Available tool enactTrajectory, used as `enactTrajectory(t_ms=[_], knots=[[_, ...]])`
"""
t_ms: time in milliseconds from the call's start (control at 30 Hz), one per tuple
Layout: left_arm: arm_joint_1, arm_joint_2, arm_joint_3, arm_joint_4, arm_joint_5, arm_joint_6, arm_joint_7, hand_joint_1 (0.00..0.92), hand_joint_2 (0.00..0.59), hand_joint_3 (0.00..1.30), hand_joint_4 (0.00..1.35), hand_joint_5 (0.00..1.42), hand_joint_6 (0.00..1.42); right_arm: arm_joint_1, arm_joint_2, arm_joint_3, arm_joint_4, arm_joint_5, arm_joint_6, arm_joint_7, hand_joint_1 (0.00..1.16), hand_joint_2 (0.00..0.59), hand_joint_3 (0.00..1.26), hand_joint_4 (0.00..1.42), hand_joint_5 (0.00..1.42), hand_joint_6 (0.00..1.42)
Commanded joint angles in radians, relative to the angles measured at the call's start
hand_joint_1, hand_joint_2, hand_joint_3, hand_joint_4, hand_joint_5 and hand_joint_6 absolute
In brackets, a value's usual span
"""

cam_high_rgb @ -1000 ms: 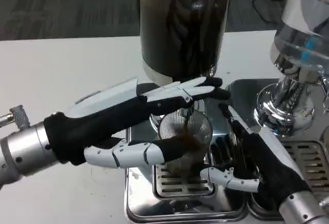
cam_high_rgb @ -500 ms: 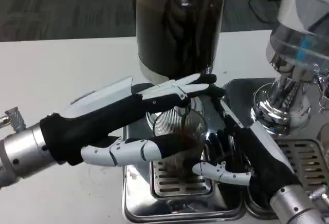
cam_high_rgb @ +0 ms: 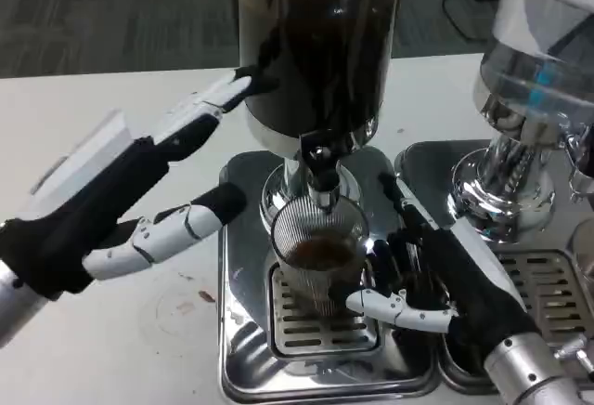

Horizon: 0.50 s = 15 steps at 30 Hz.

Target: Grasp the cup under the faucet to collect the drink, then remove the cup.

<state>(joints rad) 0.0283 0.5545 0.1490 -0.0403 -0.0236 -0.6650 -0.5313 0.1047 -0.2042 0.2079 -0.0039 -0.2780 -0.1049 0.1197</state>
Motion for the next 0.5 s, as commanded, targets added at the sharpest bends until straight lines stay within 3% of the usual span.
enactTrajectory(t_ms=[33, 300, 500], knots=[[0.077, -0.065, 0.066, 0.006, 0.052, -0.058, 0.123, 0.0, 0.249, 0.07, 0.0, 0.0, 0.0, -0.008, 0.01, 0.017, 0.02, 0.022, -0.026, 0.02, 0.74, 0.123, 0.0, 0.0, 0.0, 0.09], [0.184, -0.138, 0.125, 0.028, 0.129, -0.062, 0.275, 0.0, 0.264, 0.21, 0.0, 0.05, 0.0, -0.006, 0.003, 0.029, 0.021, 0.029, -0.036, 0.035, 0.73, 0.123, 0.0, 0.0, 0.0, 0.1], [0.215, -0.153, 0.149, 0.062, 0.17, -0.074, 0.354, 0.0, 0.272, 0.28, 0.0, 0.11, 0.0, 0.003, 0.009, 0.036, 0.022, 0.038, -0.042, 0.039, 0.73, 0.123, 0.0, 0.0, 0.0, 0.11]])
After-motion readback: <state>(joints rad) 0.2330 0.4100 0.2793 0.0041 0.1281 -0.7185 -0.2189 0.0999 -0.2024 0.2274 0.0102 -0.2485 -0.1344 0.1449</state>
